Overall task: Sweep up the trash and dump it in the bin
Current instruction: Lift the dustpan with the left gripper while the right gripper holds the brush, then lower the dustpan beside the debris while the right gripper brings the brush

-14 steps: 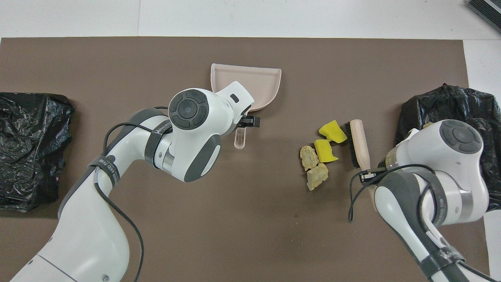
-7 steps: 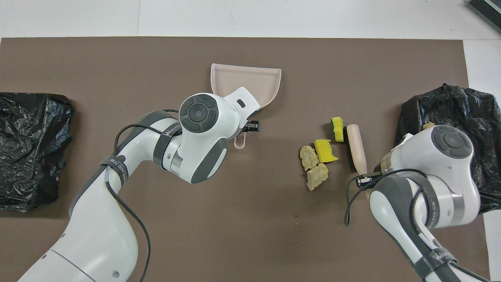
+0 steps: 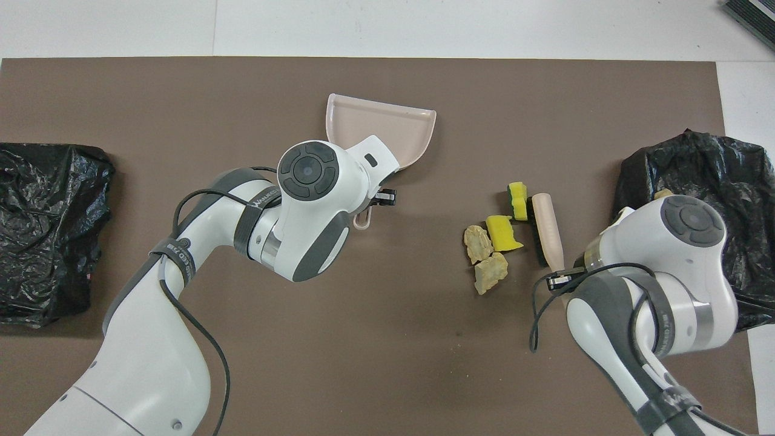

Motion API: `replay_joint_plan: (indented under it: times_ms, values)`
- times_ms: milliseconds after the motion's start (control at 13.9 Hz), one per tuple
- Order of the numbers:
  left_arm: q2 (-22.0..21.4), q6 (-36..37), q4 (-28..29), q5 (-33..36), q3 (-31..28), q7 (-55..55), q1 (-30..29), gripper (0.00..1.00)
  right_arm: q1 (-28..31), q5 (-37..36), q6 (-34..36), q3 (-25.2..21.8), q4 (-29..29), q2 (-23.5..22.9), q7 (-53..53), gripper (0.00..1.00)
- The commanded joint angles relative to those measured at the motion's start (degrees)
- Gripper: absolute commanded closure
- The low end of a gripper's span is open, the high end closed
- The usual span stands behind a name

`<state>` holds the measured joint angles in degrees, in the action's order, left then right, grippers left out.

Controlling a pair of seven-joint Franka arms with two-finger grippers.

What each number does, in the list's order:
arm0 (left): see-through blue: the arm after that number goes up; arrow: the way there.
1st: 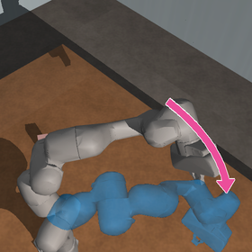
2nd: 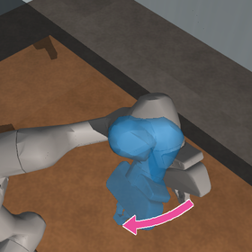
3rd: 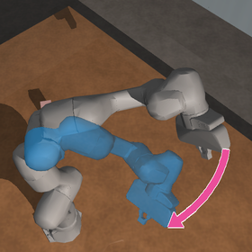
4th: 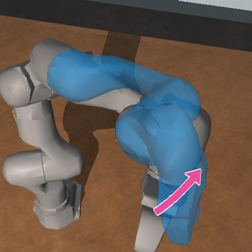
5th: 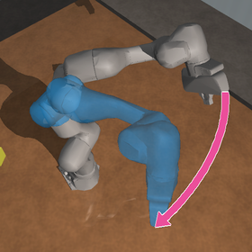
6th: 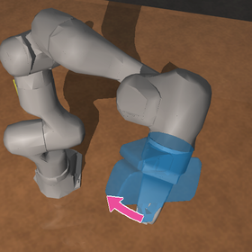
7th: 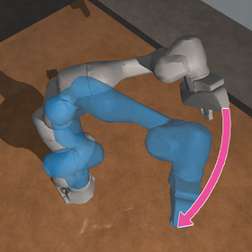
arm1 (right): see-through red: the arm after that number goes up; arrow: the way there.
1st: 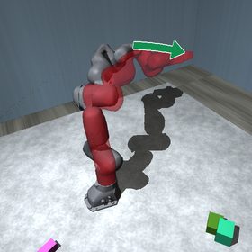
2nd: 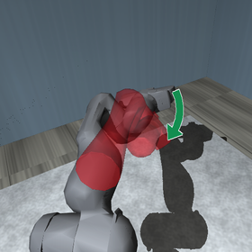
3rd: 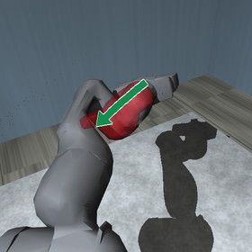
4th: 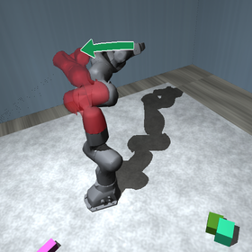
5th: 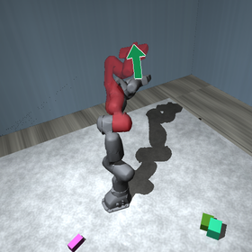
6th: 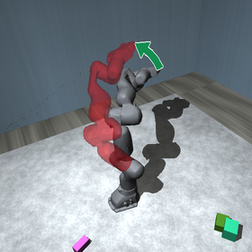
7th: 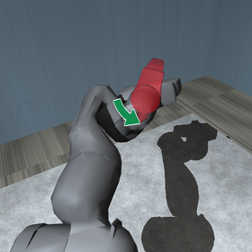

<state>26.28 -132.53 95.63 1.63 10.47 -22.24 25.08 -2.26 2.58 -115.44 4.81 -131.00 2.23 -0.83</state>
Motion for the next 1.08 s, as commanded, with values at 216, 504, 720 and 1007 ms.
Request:
replay_joint_plan:
  times_ms: [216, 504, 720, 1007]
  values:
    - [-8.51, 12.71, -0.27, 2.85, -0.80, 21.85, -4.76, 1.00, -4.86, 0.06, -0.93, 0.38, -2.32, 2.60, -8.48, 1.00]
    - [-16.33, 27.55, 0.70, 2.33, -0.63, 43.45, -11.26, 1.00, -7.23, 0.32, -0.93, 0.38, -2.50, 3.12, -11.64, 1.00]
    - [-19.94, 33.99, 2.71, 2.24, -0.71, 64.88, -15.84, 1.00, -8.64, 0.32, -1.02, 0.46, -2.24, 3.04, -14.19, 1.00]
    - [-26.34, 27.09, 14.90, 2.24, -0.72, 82.44, -17.08, 1.00, -8.38, -0.20, 6.52, 0.29, 1.53, 4.35, -13.50, 1.00]
